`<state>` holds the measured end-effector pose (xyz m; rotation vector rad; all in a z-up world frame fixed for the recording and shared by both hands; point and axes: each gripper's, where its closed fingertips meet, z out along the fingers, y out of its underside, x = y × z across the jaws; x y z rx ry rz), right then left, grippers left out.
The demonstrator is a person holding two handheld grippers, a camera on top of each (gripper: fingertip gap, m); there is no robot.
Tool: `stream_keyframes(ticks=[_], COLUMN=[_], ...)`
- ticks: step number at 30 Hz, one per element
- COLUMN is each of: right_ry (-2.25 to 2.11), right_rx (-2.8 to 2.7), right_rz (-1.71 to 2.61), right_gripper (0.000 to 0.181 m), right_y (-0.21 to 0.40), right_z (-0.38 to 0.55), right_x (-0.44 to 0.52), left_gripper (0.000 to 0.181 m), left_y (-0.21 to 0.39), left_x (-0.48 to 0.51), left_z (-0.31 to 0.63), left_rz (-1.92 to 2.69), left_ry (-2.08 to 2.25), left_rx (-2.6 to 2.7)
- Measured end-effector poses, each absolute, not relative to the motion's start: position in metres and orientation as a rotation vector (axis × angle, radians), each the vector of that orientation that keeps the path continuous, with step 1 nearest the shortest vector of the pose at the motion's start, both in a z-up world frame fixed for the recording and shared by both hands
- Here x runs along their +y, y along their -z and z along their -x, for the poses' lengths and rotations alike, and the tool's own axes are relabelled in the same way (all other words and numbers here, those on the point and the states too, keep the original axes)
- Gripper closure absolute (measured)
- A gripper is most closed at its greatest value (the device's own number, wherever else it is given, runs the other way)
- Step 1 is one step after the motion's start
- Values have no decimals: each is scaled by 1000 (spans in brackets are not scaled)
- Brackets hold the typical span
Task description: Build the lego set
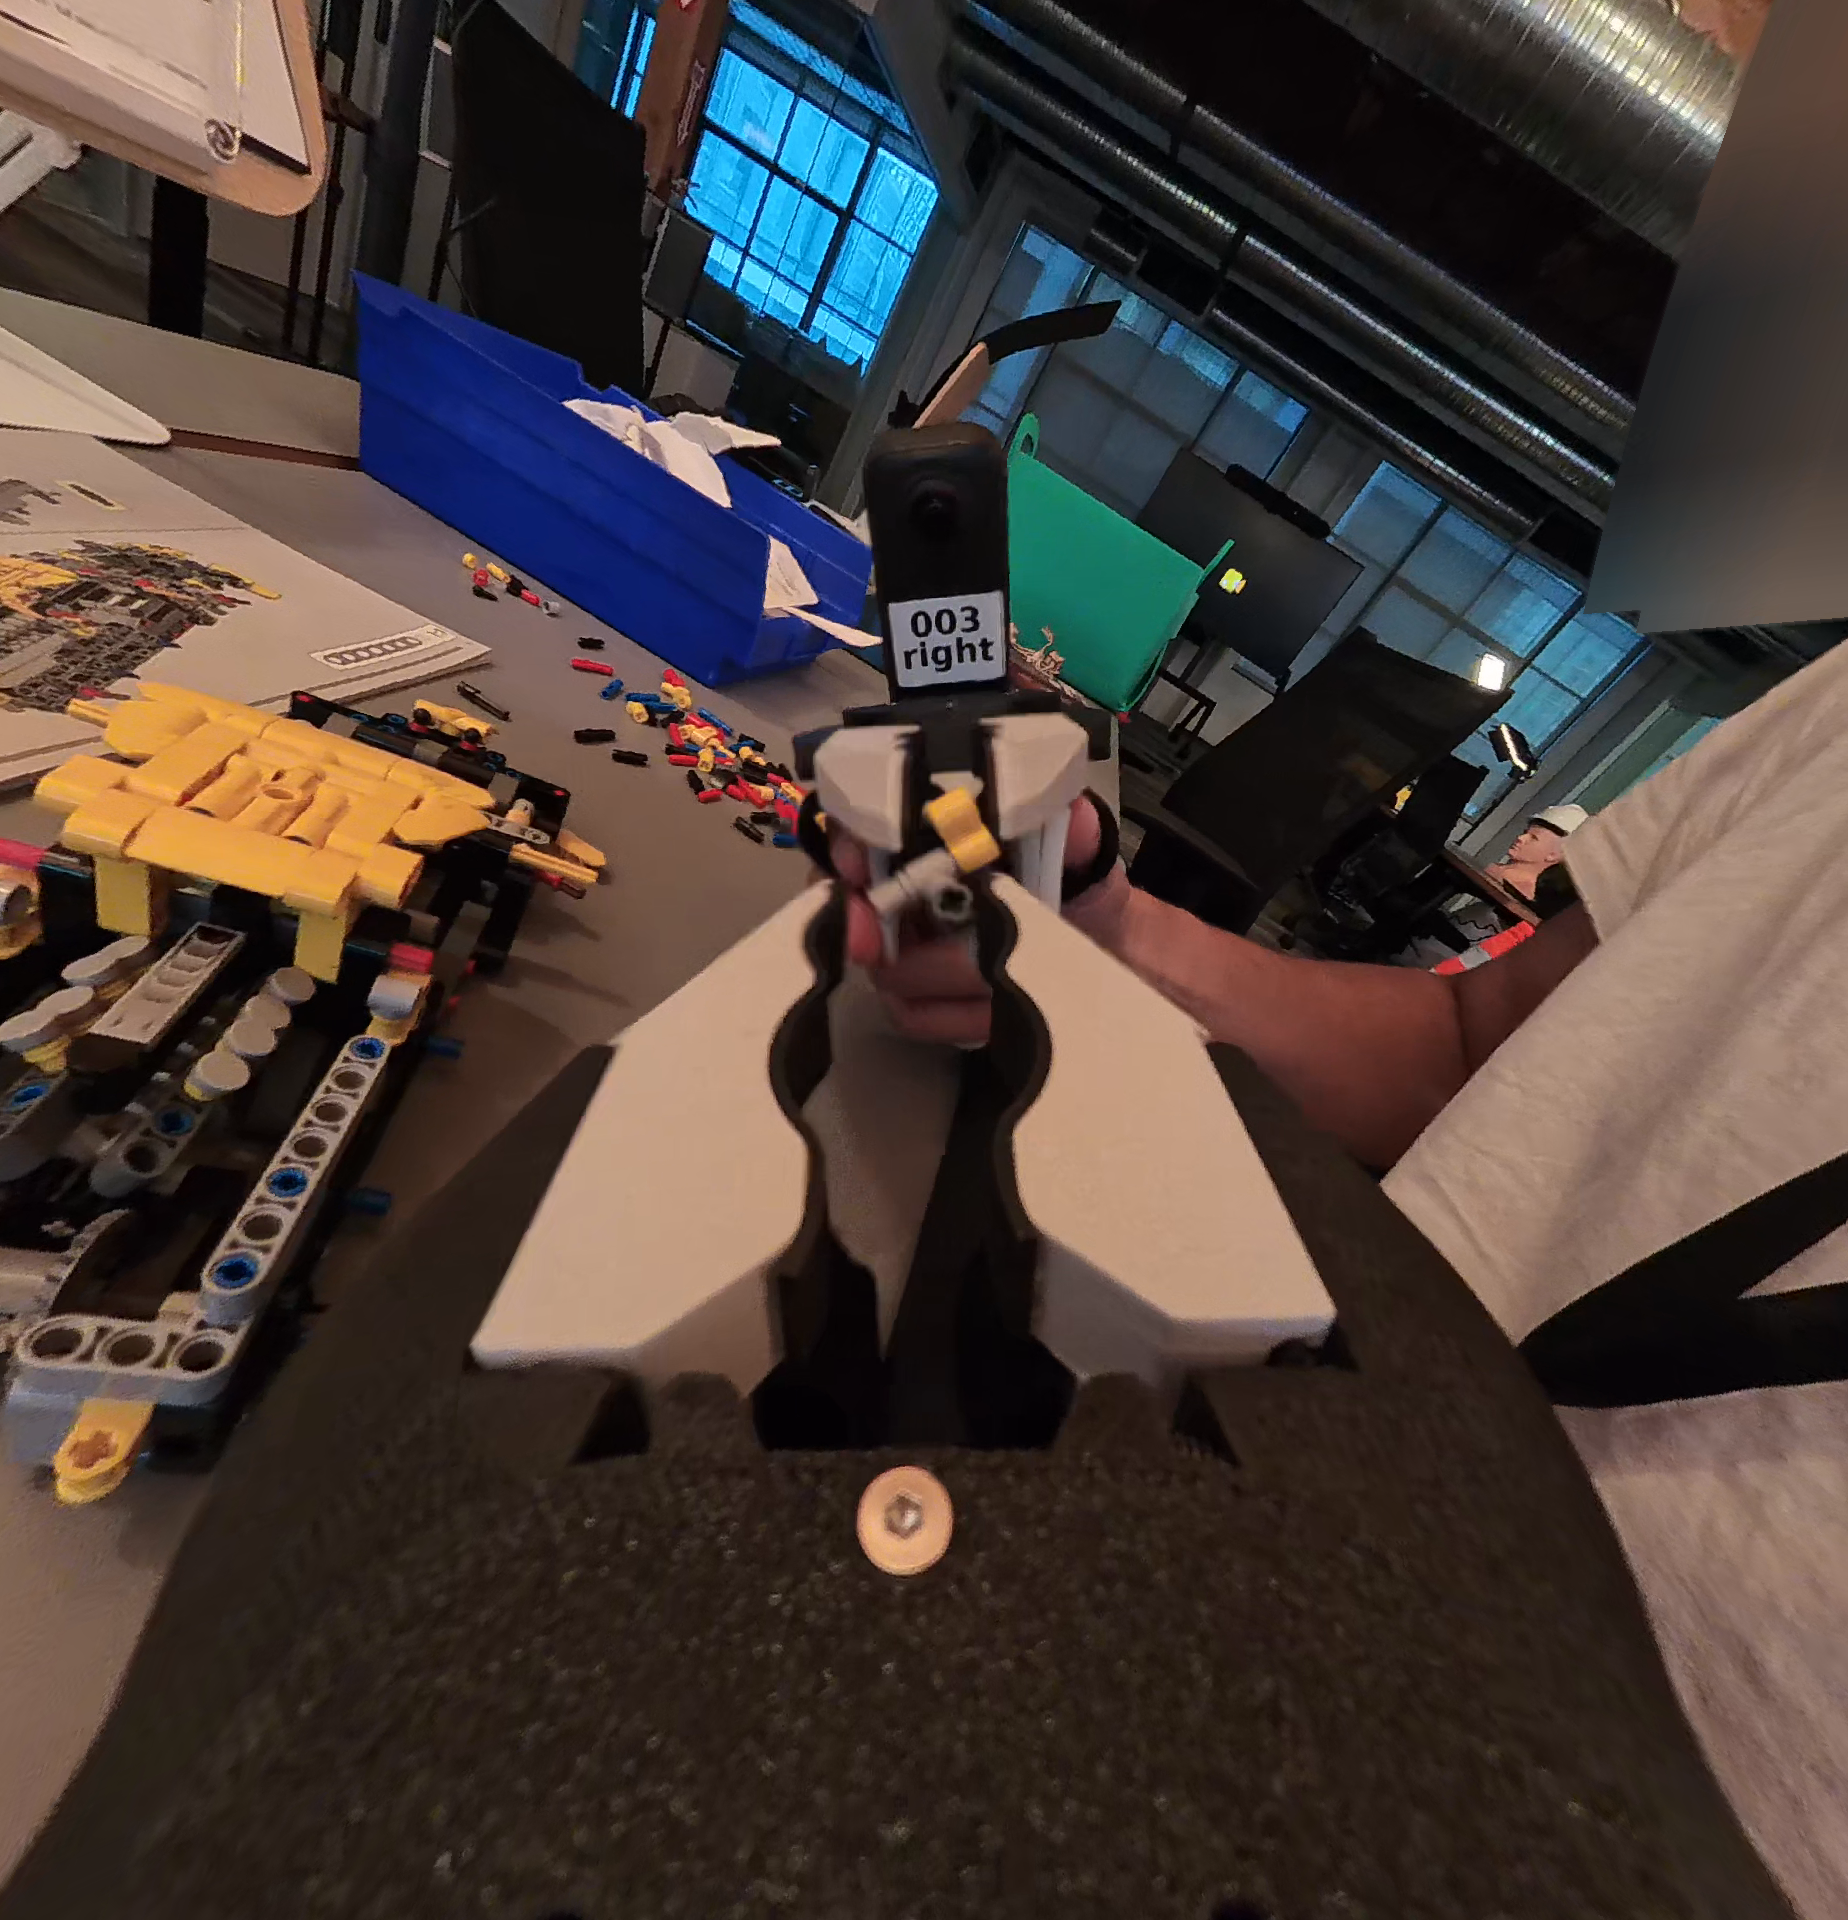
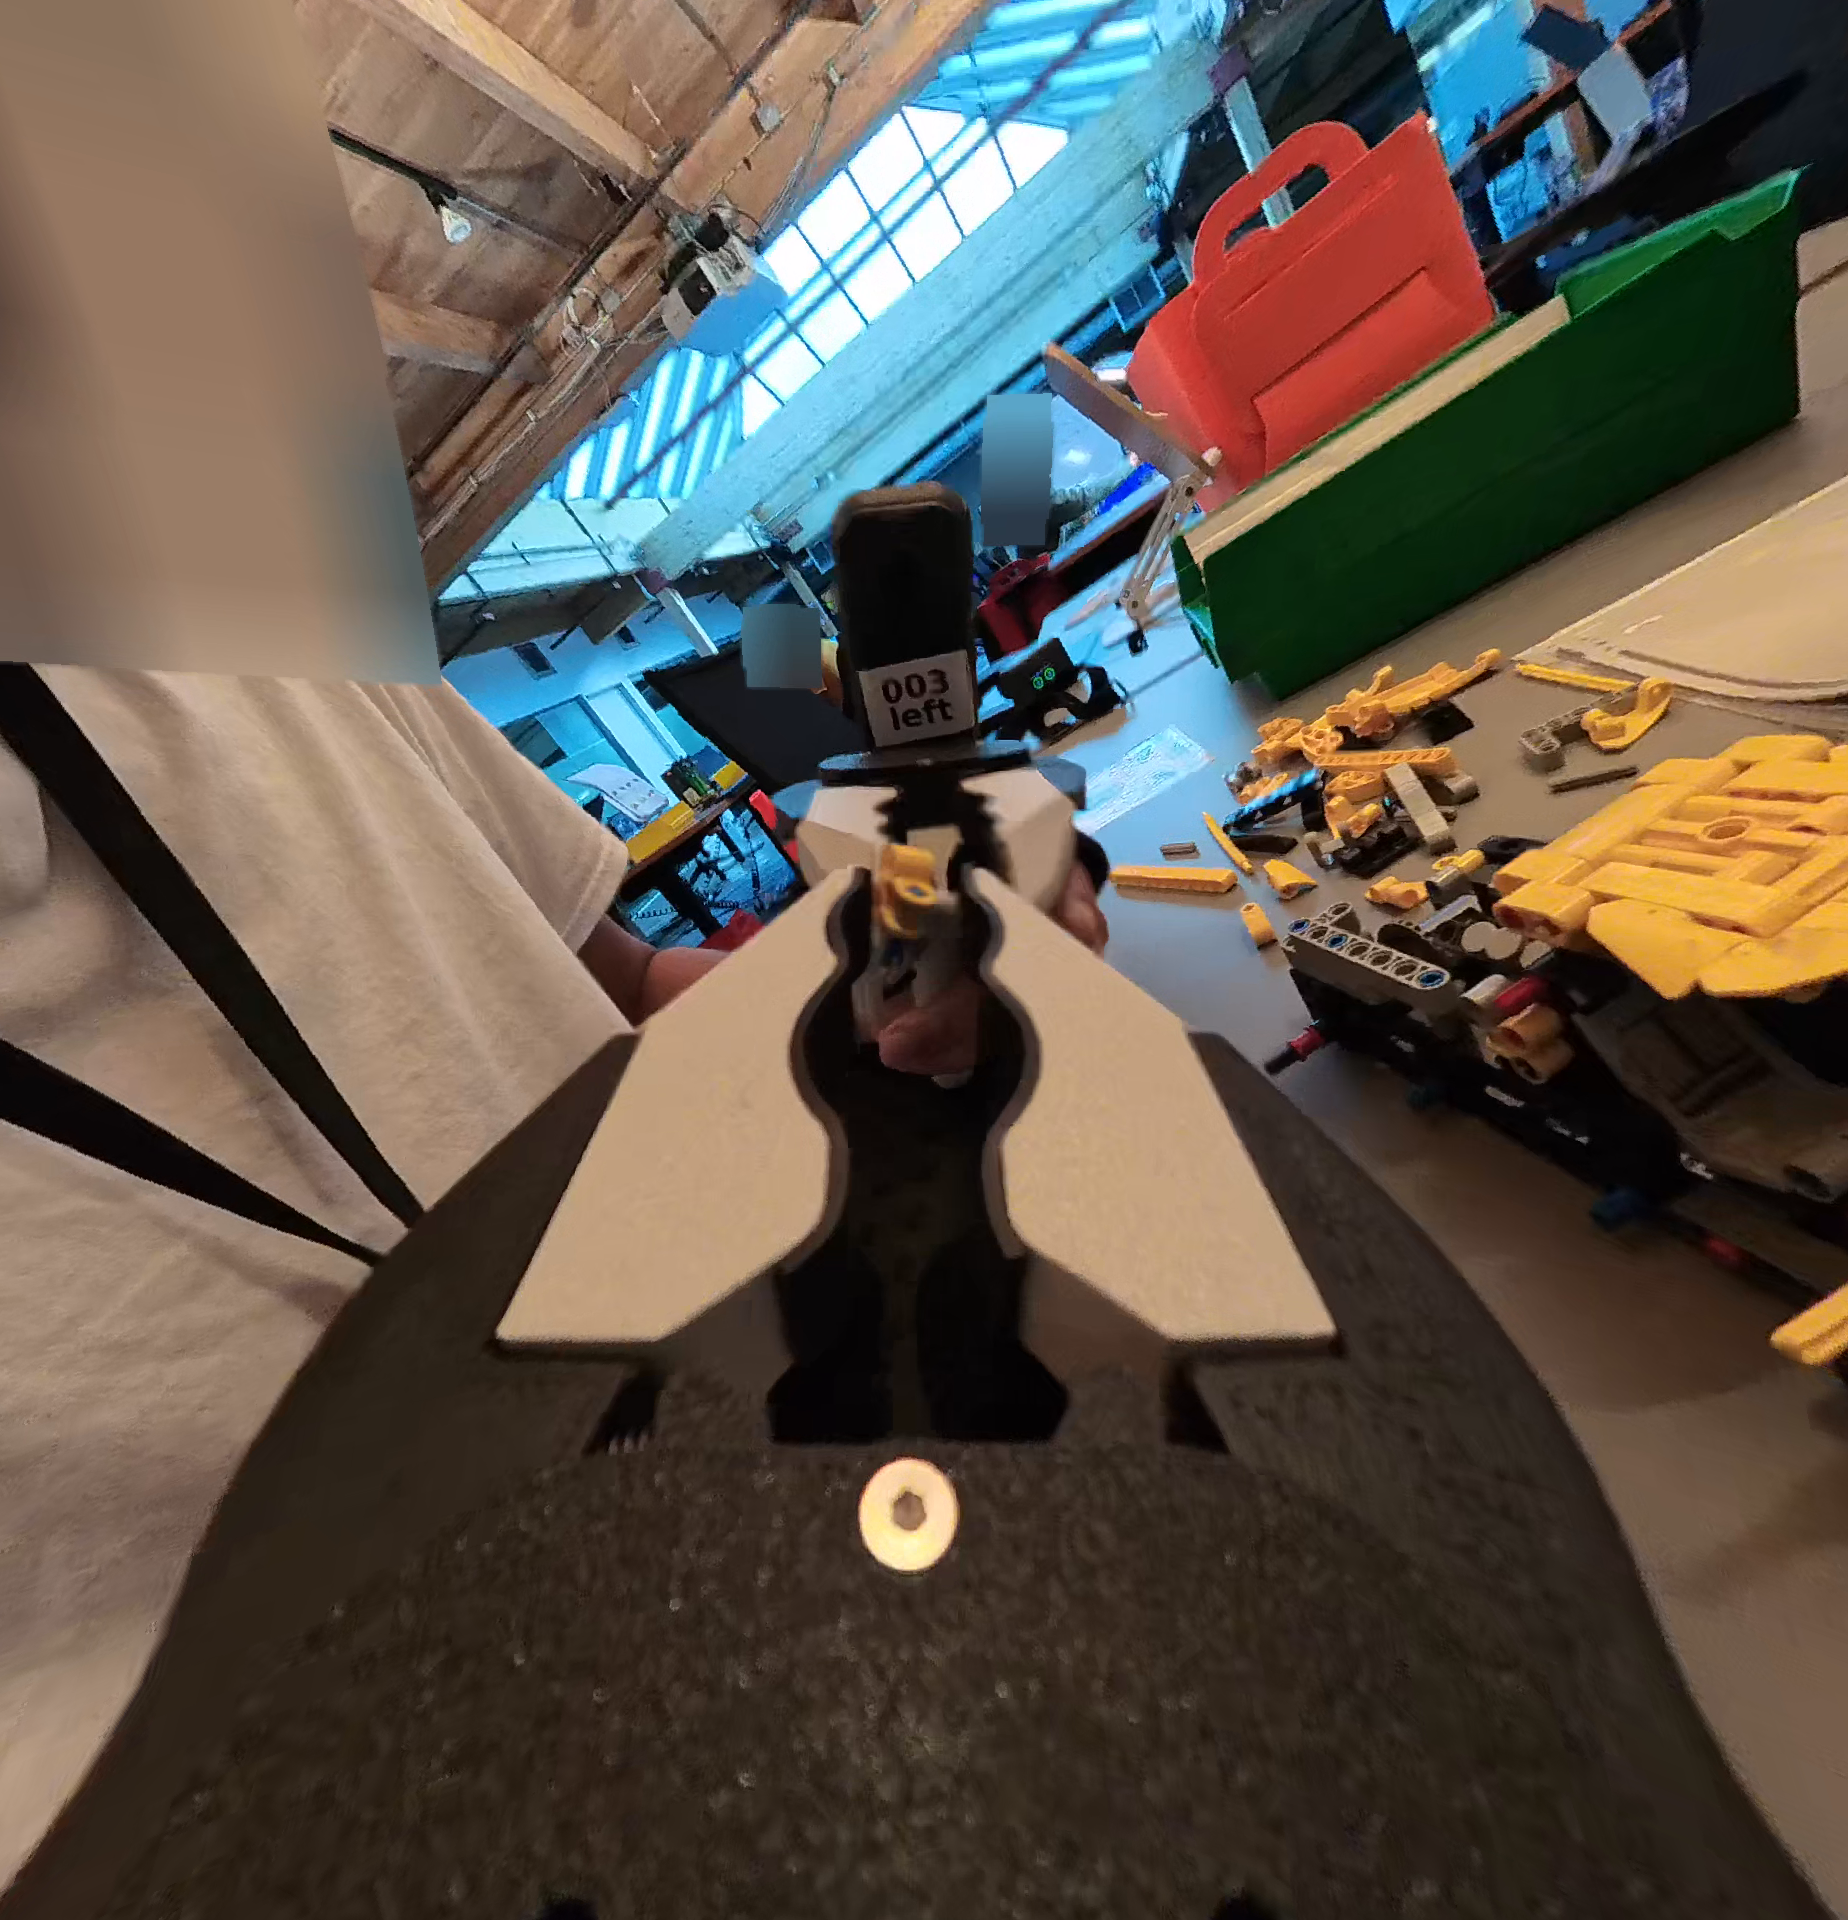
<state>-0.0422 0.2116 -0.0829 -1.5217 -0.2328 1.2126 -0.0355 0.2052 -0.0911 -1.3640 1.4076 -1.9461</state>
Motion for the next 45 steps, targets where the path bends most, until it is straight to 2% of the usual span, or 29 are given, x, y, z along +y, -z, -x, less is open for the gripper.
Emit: stream_keyframes(ticks=[2,3,7,12,16,19,28,29,31,43,44,45], right_ry=[-1199,-1201,-1216,-1232,-1322,-1312,-1229,-1236,-1223,-1318,-1272,-1180], right_rx=[-219,-223,-207,-184,-217,-199,-72,-78,-84,63,27,-29], right_rz=[1495,1502,1509,1585,1544,1545,1492,1478,1508,1423,1433,1466], right_gripper=[176,177,176,161,172,173,173,173,173,173,171,156], right_y=[79,80,82,95,88,89,84,82,86,83,81,81], right_z=[37,36,35,35,40,37,16,16,19,14,14,13], right_x=[211,210,210,213,207,209,223,222,223,229,228,228], left_gripper=[153,158,160,161,160,160,150,151,174,177,177,177], left_y=[92,93,94,98,97,98,109,106,102,101,100,101], left_x=[203,201,202,206,201,204,210,209,207,216,217,218], left_z=[36,36,35,34,34,31,21,21,20,13,13,14], left_rz=[1368,1364,1367,1367,1248,1241,1457,1462,1470,1480,1486,1499], left_ry=[1946,1945,1917,1829,1657,1560,1683,1728,1812,1809,1838,1858], left_rx=[1424,1437,1441,1455,1523,1535,1487,1466,1437,1342,1332,1324])
